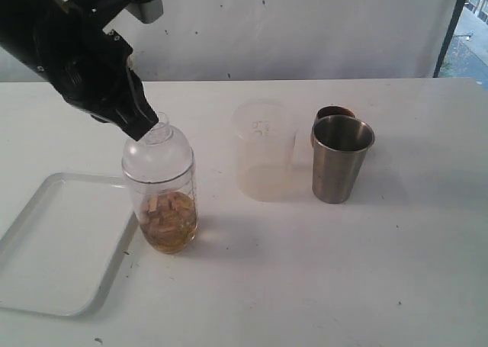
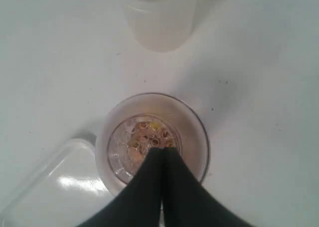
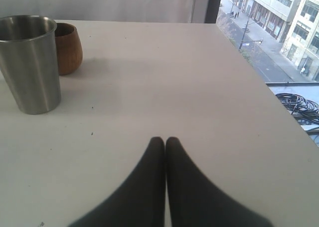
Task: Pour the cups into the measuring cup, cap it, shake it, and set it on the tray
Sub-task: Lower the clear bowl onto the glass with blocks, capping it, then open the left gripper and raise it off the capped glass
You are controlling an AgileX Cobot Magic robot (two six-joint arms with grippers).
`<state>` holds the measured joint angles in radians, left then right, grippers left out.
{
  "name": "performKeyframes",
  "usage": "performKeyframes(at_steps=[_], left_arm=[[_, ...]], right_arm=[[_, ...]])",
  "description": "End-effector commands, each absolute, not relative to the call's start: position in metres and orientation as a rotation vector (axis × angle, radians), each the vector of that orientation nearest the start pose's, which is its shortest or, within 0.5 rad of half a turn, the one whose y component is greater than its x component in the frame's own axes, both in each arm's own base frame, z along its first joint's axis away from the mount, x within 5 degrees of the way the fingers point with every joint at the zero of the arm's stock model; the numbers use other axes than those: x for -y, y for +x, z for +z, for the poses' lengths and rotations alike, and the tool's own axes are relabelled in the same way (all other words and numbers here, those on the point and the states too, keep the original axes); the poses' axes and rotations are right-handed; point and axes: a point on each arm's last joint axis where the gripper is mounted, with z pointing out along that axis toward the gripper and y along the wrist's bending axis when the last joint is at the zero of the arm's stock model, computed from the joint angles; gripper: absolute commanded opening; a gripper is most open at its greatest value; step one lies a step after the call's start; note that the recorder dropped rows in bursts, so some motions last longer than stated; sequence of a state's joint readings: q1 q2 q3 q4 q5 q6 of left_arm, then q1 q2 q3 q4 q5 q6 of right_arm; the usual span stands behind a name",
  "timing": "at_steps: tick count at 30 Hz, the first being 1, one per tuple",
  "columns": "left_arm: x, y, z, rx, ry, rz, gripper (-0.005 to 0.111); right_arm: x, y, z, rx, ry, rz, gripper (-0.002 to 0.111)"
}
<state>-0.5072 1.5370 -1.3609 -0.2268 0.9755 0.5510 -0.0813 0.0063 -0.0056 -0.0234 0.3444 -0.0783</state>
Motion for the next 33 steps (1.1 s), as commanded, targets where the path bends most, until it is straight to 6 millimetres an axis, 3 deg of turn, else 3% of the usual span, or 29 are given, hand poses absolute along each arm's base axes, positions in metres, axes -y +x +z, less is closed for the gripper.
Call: performKeyframes(at_steps=[1, 15, 25, 33], left_arm=[[0.174, 0.276, 0.32, -2.278, 1.246, -0.266, 0.0], [0.173, 0.272, 0.317, -2.31, 1.285, -0.269, 0.0], [0.17, 0.27, 0.342, -2.149, 1.21, -0.238, 0.0], [0.17, 0.27, 0.339, -2.167, 1.223, -0.241, 0.0]], right_arm=[[0.006, 0.053, 0.183, -1.826, -0.003, -0.14, 0.0], [0.006, 0.053, 0.183, -1.826, -0.003, -0.14, 0.0], [0.006, 0.053, 0.183, -1.826, -0.003, -0.14, 0.0], [0.006, 0.053, 0.183, -1.826, -0.003, -0.14, 0.0]])
